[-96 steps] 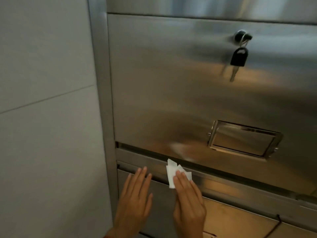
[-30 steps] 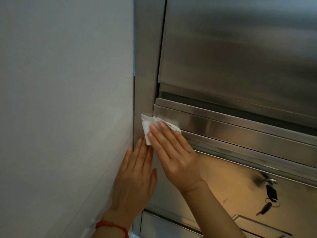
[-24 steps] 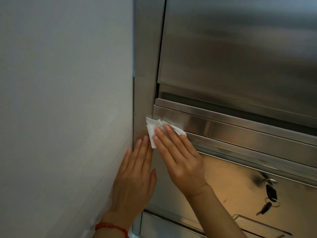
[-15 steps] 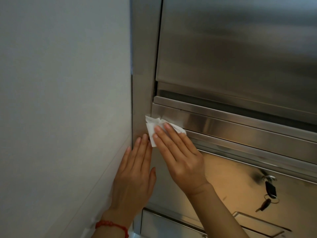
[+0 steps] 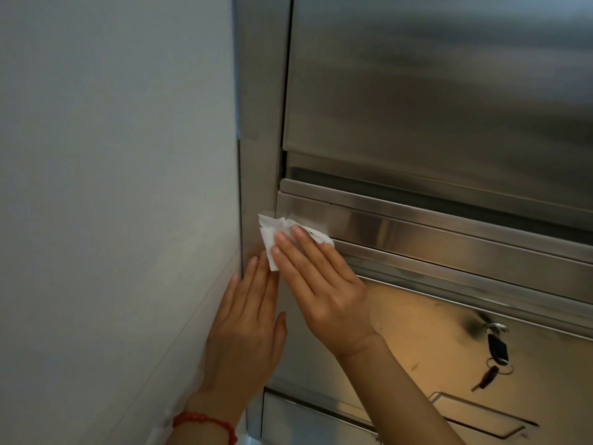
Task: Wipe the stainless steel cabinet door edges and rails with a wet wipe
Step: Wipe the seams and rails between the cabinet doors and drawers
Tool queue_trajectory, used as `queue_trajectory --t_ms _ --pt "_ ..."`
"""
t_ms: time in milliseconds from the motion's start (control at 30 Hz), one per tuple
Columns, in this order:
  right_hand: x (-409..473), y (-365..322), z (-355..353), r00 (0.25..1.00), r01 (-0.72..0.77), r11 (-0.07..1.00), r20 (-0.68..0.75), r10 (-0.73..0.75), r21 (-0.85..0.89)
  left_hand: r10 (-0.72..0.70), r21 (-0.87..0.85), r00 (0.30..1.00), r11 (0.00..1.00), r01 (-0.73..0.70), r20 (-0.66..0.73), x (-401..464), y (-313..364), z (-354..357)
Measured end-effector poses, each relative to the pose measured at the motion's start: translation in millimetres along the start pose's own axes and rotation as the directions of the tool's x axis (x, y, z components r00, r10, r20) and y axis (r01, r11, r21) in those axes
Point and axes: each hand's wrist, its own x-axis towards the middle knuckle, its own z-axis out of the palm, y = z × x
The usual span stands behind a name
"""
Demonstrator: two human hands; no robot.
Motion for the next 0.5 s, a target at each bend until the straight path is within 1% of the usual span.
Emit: queue_trajectory --t_ms 300,500 --pt "-6 5 -5 1.0 -0.001 1.0 0.004 0.002 -0.017 0.009 -0.004 0.999 1.0 -0.009 -0.032 2 -1 -2" --pt "-10 9 -7 1.0 0.002 1.0 0.011 -0.002 -0.028 0.007 0.011 1.0 1.0 -0.007 -0.012 1 0 -4"
